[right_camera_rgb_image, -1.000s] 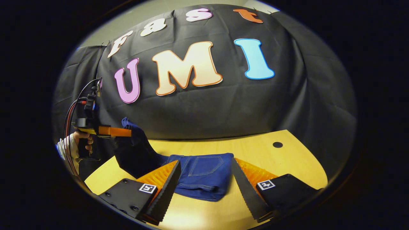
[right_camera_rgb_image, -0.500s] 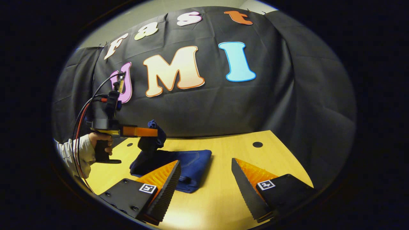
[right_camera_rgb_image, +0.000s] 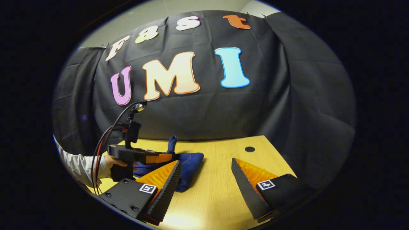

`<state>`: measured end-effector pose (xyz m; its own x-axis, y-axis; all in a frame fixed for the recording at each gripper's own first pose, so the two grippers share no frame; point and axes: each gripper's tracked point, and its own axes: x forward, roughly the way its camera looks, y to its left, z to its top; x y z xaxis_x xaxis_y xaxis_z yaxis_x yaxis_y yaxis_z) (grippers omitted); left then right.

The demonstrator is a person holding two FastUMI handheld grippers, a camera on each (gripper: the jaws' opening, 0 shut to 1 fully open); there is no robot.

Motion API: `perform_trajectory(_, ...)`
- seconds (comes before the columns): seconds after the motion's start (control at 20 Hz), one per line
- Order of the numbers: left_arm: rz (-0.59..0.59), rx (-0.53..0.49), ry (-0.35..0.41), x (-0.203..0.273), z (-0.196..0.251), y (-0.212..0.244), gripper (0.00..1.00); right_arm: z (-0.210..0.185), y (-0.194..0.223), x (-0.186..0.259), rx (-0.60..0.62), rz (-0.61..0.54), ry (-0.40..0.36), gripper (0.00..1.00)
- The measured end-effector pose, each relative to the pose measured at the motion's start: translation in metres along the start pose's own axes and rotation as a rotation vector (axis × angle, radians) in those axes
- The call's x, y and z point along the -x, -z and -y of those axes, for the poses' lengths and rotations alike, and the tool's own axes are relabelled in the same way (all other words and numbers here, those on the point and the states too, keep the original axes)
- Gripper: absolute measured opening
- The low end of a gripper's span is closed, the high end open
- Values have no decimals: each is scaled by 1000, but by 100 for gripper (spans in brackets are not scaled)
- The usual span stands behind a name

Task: Grasp the waist and the cuffs of the jeans and fold them to make the two legs overlap; first hold the waist and fold one-third of the jeans toward the cuffs, then hold the cuffs and fold the remaining one-third in the same direction to finish folding.

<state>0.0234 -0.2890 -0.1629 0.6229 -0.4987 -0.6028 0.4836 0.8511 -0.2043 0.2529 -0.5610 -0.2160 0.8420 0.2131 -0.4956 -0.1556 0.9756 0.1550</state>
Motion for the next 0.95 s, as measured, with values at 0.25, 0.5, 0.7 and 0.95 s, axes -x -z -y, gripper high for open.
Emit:
perform_trajectory(0.25,311,-78,-174,127,-31,-90,95,-42,-85,27,-2,251,17,98)
perform_trajectory(0.5,481,-166,-312,242,-64,-123,95,-110,-143,78,-12,465,22,97)
perform_trajectory(0.7,546,-167,-337,312,-75,-121,94,-167,-149,114,10,521,-30,97)
perform_trajectory(0.95,589,-170,-368,355,-89,-121,94,-196,-141,137,8,517,-63,96)
